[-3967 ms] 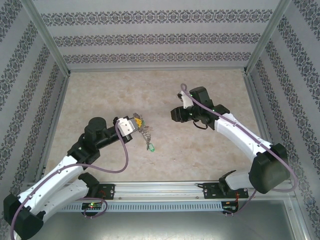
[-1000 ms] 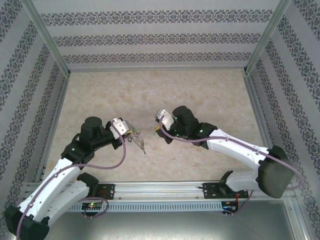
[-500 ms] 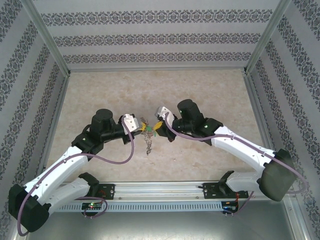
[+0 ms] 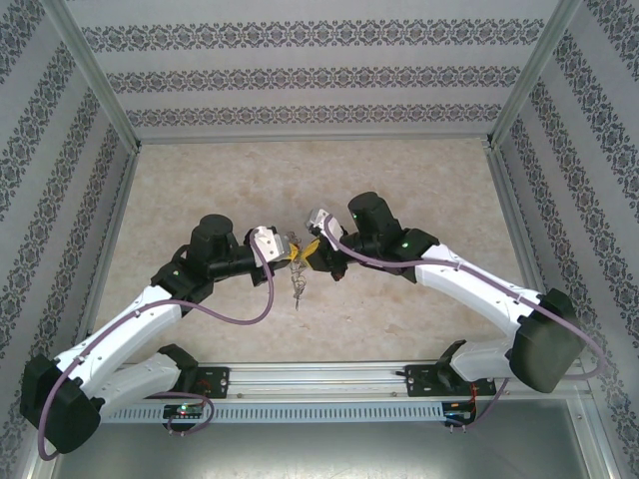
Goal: Put the keys on the keyring
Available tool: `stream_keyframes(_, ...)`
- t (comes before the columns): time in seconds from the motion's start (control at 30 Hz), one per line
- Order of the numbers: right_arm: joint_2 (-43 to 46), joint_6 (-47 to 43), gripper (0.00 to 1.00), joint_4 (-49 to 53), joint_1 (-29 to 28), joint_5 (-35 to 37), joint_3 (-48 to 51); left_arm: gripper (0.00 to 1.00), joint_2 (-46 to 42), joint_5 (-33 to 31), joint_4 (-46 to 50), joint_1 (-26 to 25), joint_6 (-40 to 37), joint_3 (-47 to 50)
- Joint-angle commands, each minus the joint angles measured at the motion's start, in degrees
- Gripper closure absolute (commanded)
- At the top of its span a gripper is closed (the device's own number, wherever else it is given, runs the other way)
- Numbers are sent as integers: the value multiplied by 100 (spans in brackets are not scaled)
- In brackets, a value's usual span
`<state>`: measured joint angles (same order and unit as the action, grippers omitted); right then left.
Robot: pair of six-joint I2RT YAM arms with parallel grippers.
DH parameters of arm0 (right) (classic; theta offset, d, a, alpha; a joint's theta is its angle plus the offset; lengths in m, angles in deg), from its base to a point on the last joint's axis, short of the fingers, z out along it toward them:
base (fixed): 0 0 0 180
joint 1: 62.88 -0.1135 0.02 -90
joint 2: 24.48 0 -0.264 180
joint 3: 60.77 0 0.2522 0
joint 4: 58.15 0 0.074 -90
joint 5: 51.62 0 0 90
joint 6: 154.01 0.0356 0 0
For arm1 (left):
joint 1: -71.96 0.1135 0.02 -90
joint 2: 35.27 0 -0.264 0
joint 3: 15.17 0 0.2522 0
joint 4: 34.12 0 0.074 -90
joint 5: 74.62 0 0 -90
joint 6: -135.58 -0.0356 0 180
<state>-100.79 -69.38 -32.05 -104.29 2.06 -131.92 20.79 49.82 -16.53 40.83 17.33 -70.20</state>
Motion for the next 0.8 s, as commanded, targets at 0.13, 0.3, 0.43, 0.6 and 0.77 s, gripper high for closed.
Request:
stream_keyframes(0.13,-263,495,100,57,229,-862,-374,100,-54,283,-369,-59,12,-316)
stream_keyframes(0.3,-161,652,100,-41,400,-1058,-270,100,-26,301,-201,-59,-31,-418)
stream_keyframes(0.43,-66,690,100,-26,506,-1163,-217,100,-15,279,-241,-64,-8,-403)
stream_keyframes(0.6,114,631,100,-31,597,-1228,-107,100,85,222,-155,-65,-7,-491)
stream_keyframes(0.77,213,595,100,-49,612,-1273,-71,100,130,248,-233,-73,55,-500)
